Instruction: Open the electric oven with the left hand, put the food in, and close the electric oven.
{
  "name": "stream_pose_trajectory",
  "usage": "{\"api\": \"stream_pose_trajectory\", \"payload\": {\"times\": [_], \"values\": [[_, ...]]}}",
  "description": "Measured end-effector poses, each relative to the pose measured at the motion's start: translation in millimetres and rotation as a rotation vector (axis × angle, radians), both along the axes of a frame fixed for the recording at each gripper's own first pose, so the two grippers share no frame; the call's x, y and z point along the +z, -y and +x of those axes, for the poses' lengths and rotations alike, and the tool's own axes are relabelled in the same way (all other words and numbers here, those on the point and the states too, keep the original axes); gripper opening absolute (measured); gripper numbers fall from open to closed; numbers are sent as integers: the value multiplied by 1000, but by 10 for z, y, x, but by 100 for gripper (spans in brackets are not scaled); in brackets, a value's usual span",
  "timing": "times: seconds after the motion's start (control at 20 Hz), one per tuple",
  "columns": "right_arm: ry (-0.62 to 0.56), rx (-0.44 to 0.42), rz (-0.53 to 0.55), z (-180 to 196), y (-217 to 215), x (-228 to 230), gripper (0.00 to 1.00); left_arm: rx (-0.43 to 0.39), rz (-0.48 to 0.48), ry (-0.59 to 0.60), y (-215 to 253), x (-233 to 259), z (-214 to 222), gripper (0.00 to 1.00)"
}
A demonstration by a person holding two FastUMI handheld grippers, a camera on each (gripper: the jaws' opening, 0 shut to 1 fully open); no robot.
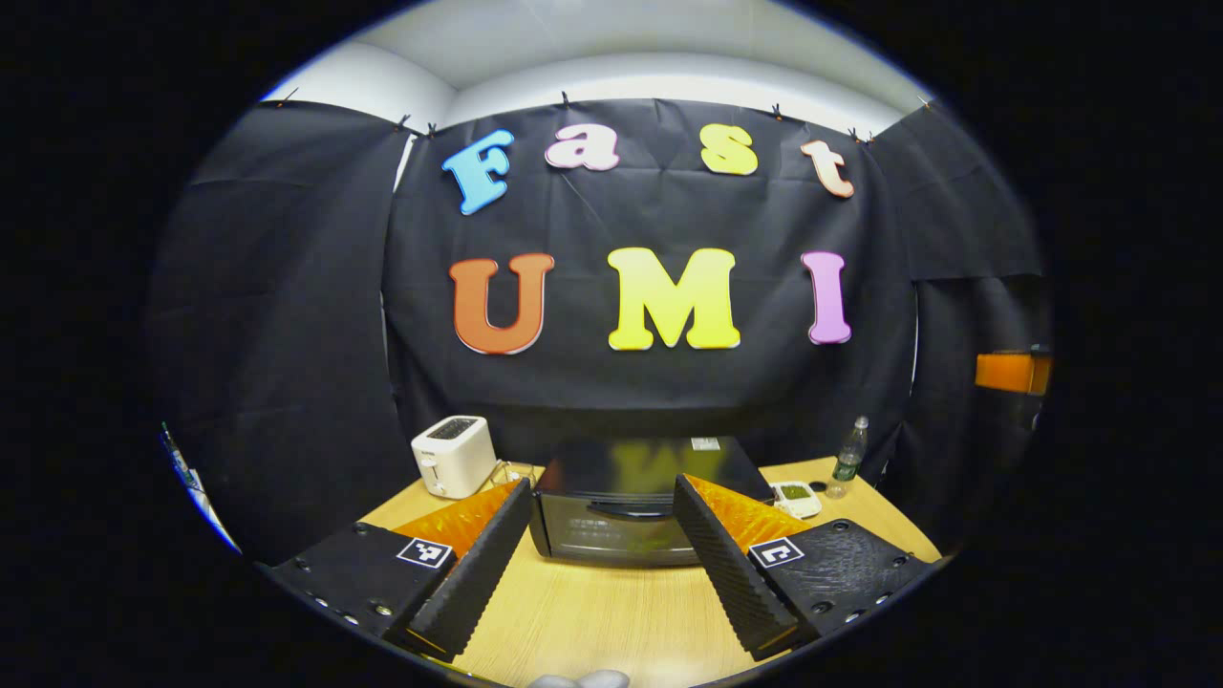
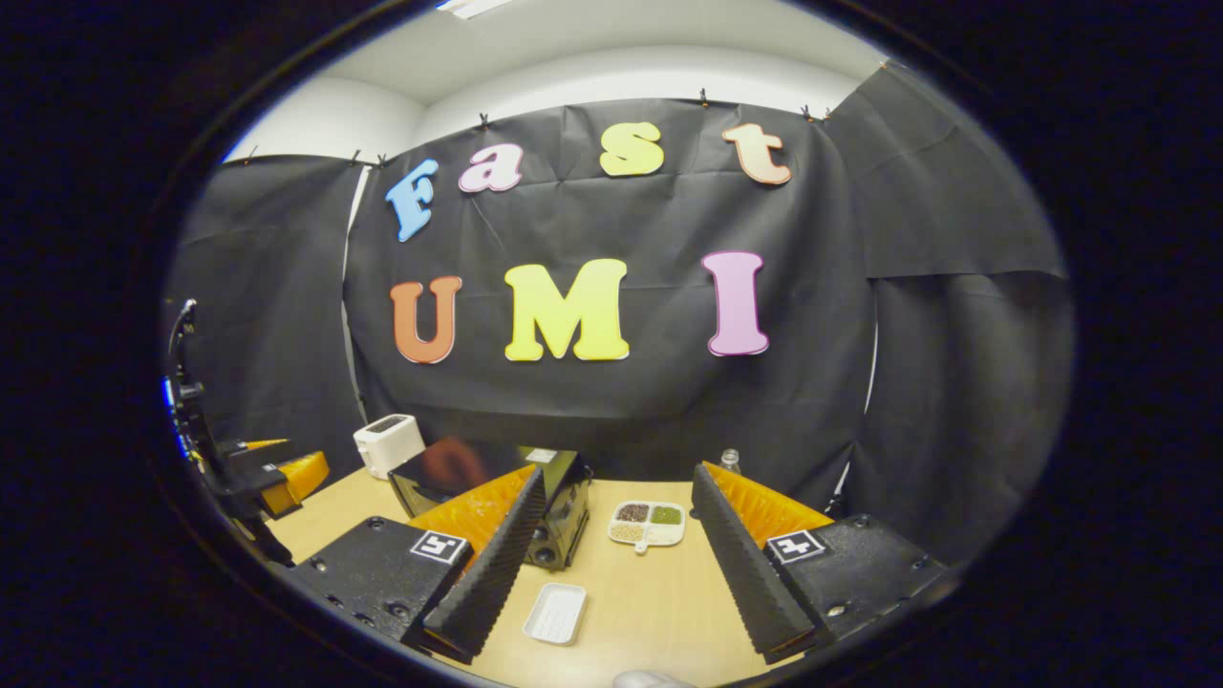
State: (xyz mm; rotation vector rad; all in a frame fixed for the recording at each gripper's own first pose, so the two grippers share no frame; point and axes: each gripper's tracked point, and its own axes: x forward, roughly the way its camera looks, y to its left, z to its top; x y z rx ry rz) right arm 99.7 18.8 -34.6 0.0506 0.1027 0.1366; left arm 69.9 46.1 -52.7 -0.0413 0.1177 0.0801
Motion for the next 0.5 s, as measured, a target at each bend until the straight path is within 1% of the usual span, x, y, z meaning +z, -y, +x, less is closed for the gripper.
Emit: {"api": "stream_pose_trajectory", "payload": {"times": [0.05, 0.25, 0.4, 0.45, 0.5], "values": [[19, -7, 4, -36, -14, 88, 96, 8, -6, 22, -45, 129, -87, 97], [78, -16, 15, -290, -224, 337, 96, -14, 16, 72, -174, 543, -351, 97], [100, -45, 11, -468, -267, 451, 95, -25, 12, 99, -268, 659, -478, 97], [107, -53, 12, -523, -292, 493, 96, -31, 5, 96, -284, 658, -508, 97], [112, -60, 12, -573, -311, 521, 99, -37, -4, 100, -294, 685, -538, 97]]}}
